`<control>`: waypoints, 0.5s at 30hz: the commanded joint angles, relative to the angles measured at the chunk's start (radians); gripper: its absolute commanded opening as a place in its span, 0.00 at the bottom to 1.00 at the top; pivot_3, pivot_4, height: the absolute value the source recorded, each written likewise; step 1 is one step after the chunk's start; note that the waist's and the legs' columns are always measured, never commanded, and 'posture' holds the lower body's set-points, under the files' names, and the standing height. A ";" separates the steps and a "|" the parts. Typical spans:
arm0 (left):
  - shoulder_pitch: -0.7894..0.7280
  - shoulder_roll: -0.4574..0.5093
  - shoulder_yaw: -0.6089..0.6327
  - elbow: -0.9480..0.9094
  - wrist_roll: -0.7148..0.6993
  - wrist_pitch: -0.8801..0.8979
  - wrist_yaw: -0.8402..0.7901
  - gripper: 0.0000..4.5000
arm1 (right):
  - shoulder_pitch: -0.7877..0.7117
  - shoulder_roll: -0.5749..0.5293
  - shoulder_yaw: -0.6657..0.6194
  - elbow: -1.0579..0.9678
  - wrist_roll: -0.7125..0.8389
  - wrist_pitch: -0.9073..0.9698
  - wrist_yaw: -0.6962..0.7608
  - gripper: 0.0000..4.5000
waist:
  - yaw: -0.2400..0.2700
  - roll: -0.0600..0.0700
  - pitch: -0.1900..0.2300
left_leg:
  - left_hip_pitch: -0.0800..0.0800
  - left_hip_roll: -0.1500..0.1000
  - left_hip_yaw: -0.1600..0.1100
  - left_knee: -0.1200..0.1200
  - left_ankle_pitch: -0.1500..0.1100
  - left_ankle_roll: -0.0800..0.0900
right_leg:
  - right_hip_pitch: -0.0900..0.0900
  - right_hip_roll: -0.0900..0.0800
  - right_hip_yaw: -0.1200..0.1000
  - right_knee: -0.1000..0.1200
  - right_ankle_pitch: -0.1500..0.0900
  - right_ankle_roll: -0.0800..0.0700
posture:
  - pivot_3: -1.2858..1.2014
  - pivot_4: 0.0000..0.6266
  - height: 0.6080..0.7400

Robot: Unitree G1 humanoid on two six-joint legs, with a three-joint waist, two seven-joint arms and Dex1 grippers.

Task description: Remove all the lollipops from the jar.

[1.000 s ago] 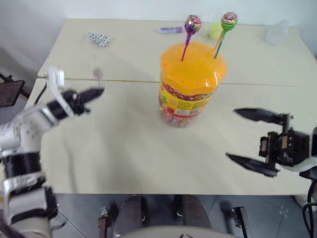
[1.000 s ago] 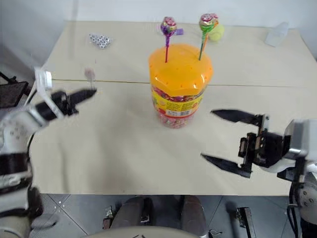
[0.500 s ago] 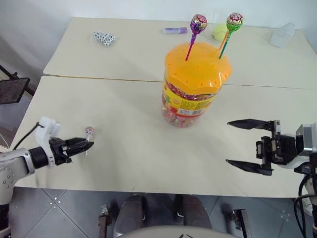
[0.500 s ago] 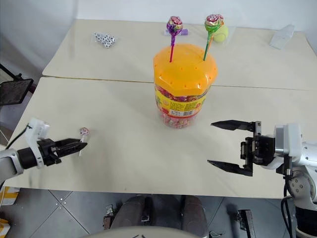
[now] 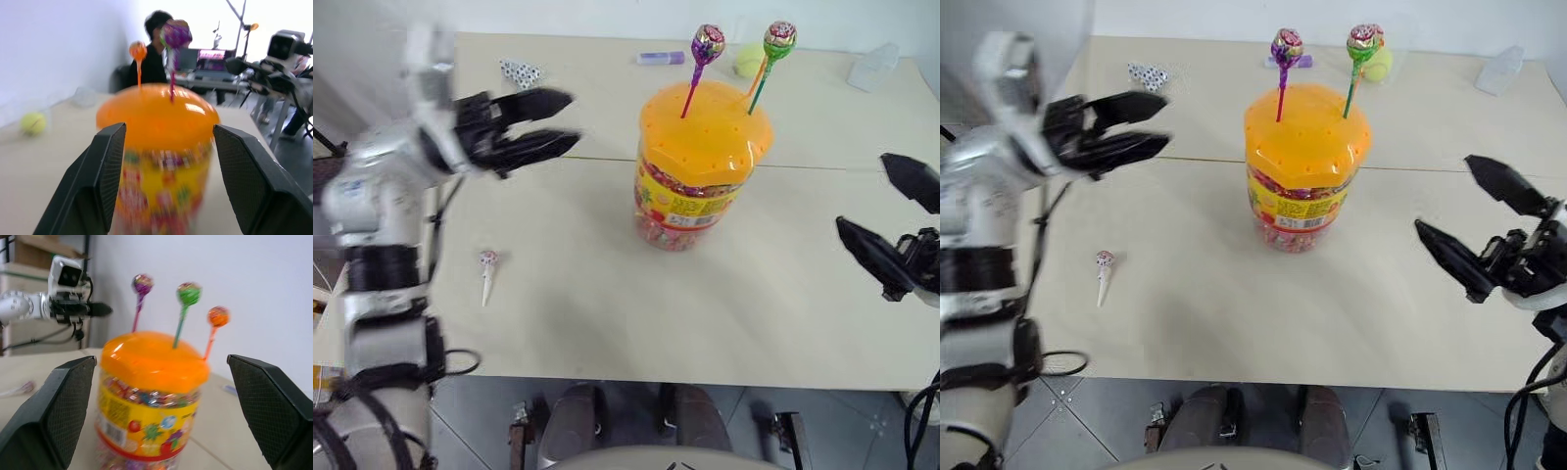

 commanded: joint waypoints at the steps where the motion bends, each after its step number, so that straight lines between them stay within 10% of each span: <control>1: -0.098 -0.071 -0.026 0.044 0.023 -0.004 0.045 0.67 | 0.020 0.024 -0.034 -0.059 0.015 -0.016 -0.049 1.00 | -0.006 0.000 0.000 | 0.000 0.000 0.000 0.000 0.000 0.000 | 0.000 0.000 0.000 0.000 0.000 0.000 | 0.52 0.24 1.00; 7: -0.175 -0.154 -0.070 0.100 0.076 0.011 0.106 0.67 | 0.042 0.053 -0.012 -0.095 -0.001 -0.029 -0.083 1.00 | -0.010 0.000 0.000 | 0.000 0.001 0.000 -0.001 0.000 0.000 | -0.002 0.001 0.001 0.000 0.000 0.000 | 0.52 0.24 1.00; 15: -0.184 -0.180 -0.063 0.108 0.068 0.031 0.056 0.22 | 0.042 0.070 0.006 -0.105 -0.013 -0.041 -0.098 1.00 | -0.003 0.000 0.000 | 0.000 0.000 -0.004 -0.001 0.001 0.001 | -0.001 0.000 0.003 0.000 0.000 0.000 | 0.52 0.24 1.00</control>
